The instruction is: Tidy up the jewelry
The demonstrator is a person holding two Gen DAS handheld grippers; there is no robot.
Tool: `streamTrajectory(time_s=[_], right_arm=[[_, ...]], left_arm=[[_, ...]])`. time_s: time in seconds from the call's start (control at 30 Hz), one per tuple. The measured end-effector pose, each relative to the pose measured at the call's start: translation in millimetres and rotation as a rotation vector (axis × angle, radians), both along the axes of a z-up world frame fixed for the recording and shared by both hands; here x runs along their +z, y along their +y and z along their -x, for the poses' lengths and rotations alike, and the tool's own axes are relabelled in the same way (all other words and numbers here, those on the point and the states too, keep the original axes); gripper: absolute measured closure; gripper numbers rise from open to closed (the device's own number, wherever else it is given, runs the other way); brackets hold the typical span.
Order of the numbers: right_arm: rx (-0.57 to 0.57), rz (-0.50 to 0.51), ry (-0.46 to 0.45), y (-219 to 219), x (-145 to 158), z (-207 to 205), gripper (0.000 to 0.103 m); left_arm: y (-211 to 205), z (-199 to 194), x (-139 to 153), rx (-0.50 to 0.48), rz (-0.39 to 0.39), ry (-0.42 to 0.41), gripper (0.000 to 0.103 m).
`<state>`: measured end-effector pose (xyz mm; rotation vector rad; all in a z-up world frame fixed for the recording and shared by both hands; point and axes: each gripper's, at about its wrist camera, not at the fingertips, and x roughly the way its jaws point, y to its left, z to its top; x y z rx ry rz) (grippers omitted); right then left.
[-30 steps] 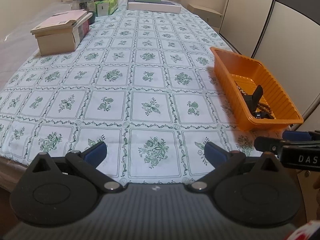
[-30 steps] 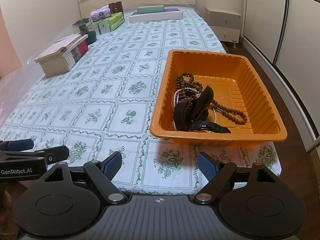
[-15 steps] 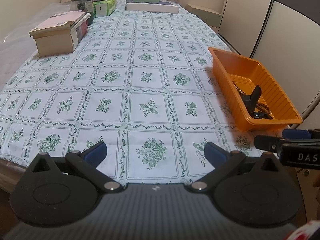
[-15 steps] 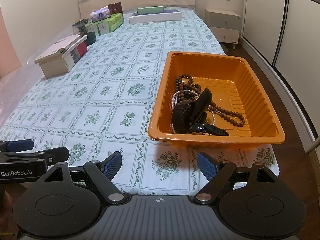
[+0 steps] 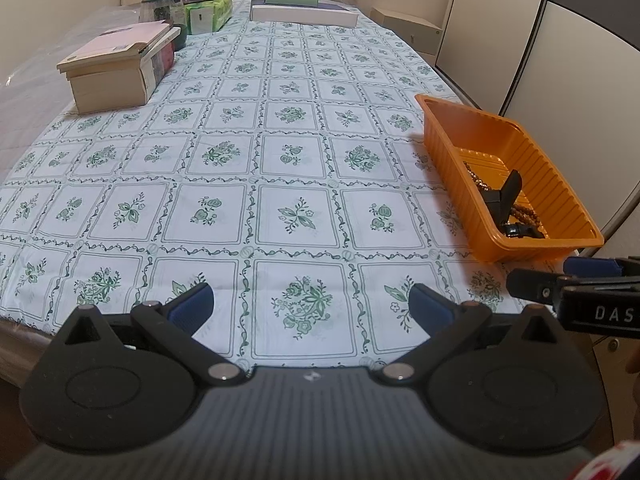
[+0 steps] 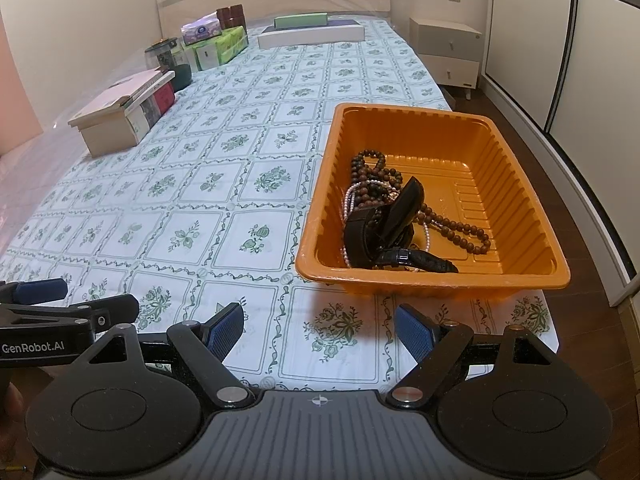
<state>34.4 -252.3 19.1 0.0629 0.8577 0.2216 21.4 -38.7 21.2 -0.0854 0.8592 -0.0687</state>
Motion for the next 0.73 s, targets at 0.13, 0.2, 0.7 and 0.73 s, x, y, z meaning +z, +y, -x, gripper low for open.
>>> streamTrajectory(time_s=[0.13,0.2,0.7,0.73], right_arm=[[0.000,0.000,0.001,0.3,0.0,0.3,0.021],[0.000,0.000,0.001,0.2,-0.3,0.2,0.021],[-0.001,0.001,0.001,-0.1,-0.7,0.7,0.021],[-0.001,0.001,0.001,-0.5,-0.9,0.3,0.021]], left_arm=[[0.0,-0.1,-0.1,0.001,0.000,0.001,0.000],[0.0,-0.1,0.1,0.000,0.000,0.001,0.000],[1.3,1.0,0.4,0.005,0.025,-0.010,0.000],[1.5,1.0,0.7,0.004,0.022,-0.012,0.000]])
